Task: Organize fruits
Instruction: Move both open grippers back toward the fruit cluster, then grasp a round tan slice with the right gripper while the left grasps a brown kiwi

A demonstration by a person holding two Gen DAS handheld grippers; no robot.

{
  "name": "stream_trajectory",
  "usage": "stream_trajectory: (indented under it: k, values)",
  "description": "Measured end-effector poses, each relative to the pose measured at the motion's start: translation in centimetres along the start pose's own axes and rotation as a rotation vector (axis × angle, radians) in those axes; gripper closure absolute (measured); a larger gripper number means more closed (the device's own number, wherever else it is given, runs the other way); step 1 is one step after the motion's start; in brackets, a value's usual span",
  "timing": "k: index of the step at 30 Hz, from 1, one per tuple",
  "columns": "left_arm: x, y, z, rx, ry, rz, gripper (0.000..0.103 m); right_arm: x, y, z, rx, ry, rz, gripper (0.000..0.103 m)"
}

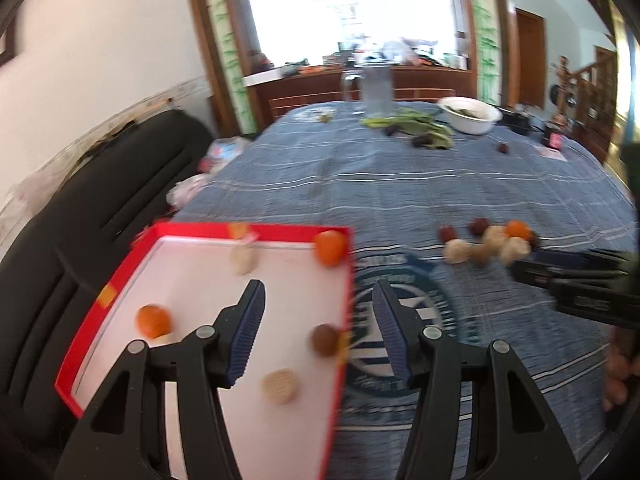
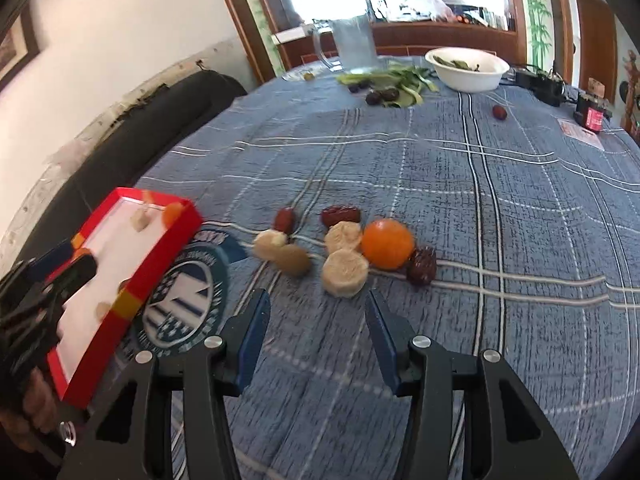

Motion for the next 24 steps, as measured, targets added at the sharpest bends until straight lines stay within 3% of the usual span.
stream_trajectory:
  k: [2,4,10,13,16,24]
  values:
    - [0.2,-0.5,1.1,-0.010,-0.020,-0.018,0.046,0.3,-0.9,0.3,-0.016,0.003,-0.018,0.061]
    - [0.3,-0.9,2.0,-0.018,-0.031,-0.028,0.046,0.5,-1.9,0.4,-0.024,0.011,-0.035,0.078]
    - [-0.2,-3.5,4.0,-0.026,-0.054,-0.108,0.046,0.8,-1.0,1.4,0.016,-0.031,0.004,0.078]
    - [-0.2,-4.7,5.5,-0.041,-0.066,-0.139,0.046,1.9,0.8,2.7,0.076,-0.116,0.079,0.078]
    - [0.1,-6.2,6.7,-0.001,-0.105,-0.142,0.045,2.6,2.6,4.4,0.100,-0.196,0.148,0.078]
    - [0.3,-10.3,8.9,0.047,-0.162,-0.189,0.045,3.3,3.5,6.5,0.134,-0.291,0.178,0.078]
Point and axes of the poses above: each gripper's, at about its wrist camera, not at the fingertips, and y roughly against the way its jaws point, z to its right, x to its top, the point moved 9 cm from there along -y, roughly the way its jaws point, and after that the axes turned 8 degrees about y, right-handed, at the moved point
